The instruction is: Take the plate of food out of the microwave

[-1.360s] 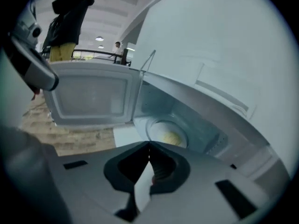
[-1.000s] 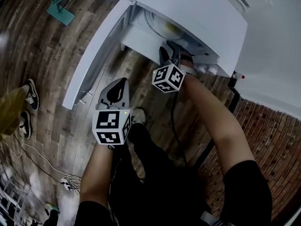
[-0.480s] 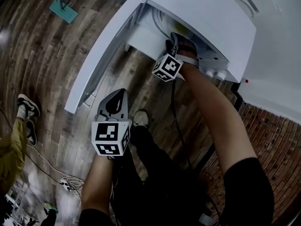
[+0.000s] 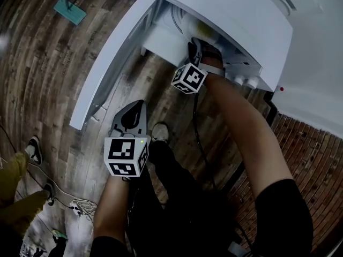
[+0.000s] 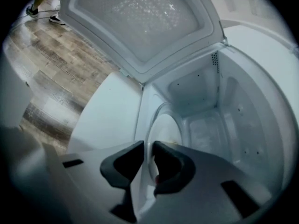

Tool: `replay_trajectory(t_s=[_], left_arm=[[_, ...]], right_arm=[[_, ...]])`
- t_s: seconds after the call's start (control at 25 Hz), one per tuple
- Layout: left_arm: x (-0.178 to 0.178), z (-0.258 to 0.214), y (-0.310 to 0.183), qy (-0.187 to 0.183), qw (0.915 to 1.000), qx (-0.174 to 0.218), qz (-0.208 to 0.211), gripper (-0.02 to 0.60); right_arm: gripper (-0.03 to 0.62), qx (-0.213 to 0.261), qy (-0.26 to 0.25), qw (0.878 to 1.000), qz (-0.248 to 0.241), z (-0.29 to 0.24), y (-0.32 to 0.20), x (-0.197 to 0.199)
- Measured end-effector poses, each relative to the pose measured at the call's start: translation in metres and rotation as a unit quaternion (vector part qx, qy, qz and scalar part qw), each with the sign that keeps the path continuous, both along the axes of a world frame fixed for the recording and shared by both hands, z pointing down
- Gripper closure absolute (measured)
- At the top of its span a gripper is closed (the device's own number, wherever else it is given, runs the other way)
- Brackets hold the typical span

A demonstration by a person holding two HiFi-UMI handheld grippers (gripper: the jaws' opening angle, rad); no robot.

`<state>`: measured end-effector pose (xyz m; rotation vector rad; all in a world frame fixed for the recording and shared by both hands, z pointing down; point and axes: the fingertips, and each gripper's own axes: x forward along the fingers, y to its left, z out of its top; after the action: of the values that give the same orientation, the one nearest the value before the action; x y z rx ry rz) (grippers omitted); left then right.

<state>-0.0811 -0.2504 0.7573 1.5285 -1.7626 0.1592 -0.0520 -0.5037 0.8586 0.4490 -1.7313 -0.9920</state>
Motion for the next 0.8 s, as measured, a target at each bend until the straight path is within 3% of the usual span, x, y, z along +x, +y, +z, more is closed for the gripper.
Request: replay_trajectory(t_s=[0.08, 0.28, 0.6, 0.8], left_arm=[[0.003, 0.000, -0.002, 0.002, 1.0000, 0.001, 0.003, 0.590], [0.010, -0.001, -0.004, 0.001, 0.9999, 0.003, 0.014, 0.589], [0.008, -0.013, -0.004, 0.004, 0.9998, 0.016, 0.011, 0.589], [0.006, -0.036, -0.003, 0.002, 0.9994, 0.029, 0.017, 0.589]], right_arm=[[0.542, 0.015, -0.006, 1.000, -0.002, -0.004, 0.001, 0.003], [0.545, 0.022, -0.008, 1.000, -0.014, -0.007, 0.010, 0.012], [0.568, 0.112, 0.000, 0.992, -0.063, -0.036, 0.022, 0.016], [0.568, 0.134, -0.012, 0.986, -0.094, -0.059, 0.050, 0.019]])
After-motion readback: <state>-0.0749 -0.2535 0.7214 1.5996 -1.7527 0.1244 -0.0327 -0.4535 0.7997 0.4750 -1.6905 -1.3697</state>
